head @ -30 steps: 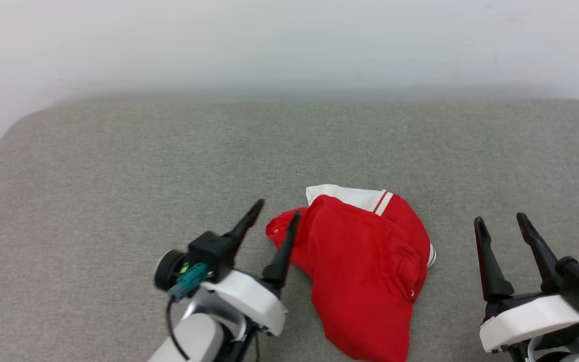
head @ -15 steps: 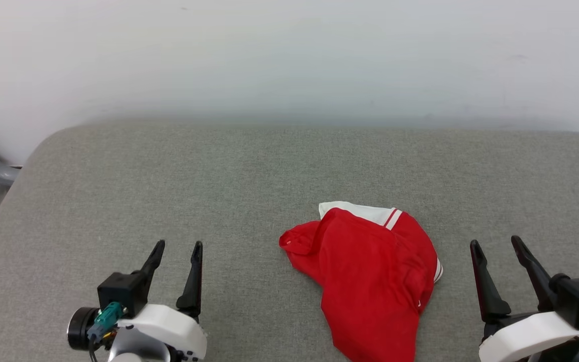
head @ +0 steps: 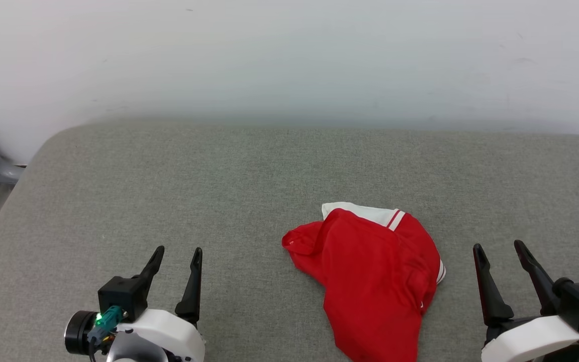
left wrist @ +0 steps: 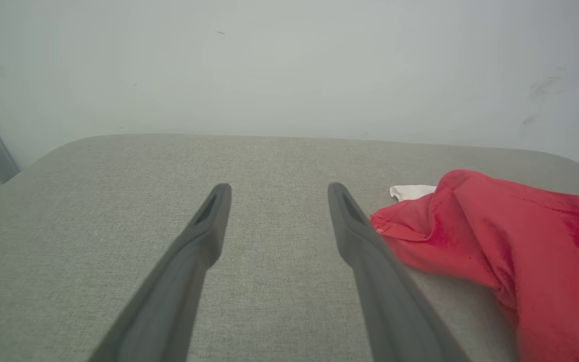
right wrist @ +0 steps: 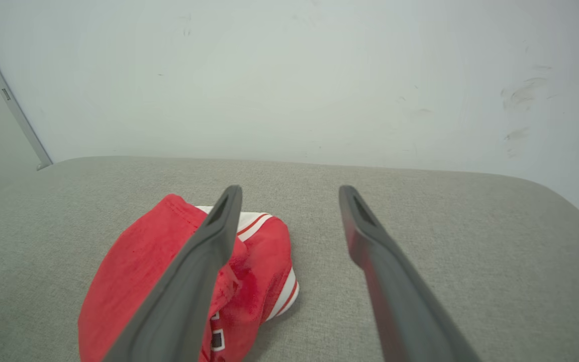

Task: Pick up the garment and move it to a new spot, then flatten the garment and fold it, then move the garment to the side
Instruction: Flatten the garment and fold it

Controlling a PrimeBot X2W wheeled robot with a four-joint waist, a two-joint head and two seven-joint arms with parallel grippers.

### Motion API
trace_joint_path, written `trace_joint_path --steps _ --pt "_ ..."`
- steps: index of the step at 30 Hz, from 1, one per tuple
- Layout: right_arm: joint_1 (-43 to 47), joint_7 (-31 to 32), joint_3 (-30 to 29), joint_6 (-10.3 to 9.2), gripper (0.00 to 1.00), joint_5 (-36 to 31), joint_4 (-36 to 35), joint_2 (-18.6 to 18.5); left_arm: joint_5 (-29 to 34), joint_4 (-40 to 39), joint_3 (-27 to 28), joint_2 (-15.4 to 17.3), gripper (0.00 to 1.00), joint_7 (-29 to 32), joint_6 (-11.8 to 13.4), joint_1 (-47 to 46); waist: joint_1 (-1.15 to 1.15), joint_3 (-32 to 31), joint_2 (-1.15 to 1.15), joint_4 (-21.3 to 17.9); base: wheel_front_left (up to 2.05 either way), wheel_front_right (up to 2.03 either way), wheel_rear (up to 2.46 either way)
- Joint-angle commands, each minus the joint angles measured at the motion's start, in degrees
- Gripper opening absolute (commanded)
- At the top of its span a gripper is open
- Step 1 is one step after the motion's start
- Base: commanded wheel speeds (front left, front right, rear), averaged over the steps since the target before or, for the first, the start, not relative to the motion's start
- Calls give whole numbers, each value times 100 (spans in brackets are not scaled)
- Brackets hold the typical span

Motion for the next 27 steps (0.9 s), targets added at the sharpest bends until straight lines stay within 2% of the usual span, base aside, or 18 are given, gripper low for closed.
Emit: trace_joint_path --steps 1,7,13,21,27 --pt "-22 -31 9 -4 100 5 2 7 30 -34 -8 26 100 29 23 -36 0 14 0 2 0 0 0" --pt "-98 -57 29 -4 100 14 31 7 -20 31 -163 38 100 448 -104 -345 0 124 0 4 0 0 0" --pt "-270 -70 117 -4 100 -29 14 7 -143 272 -520 -120 100 1297 -486 -1188 0 407 0 -106 0 0 0" --pt "-552 -142 177 -4 100 -14 61 6 -342 1109 -920 -307 100 2420 -1055 -2290 0 940 0 -513 0 0 0" --pt "-699 -294 187 -4 100 100 194 8 -413 1927 -1204 -305 100 3307 -1301 -2864 0 1244 0 -823 0 0 0"
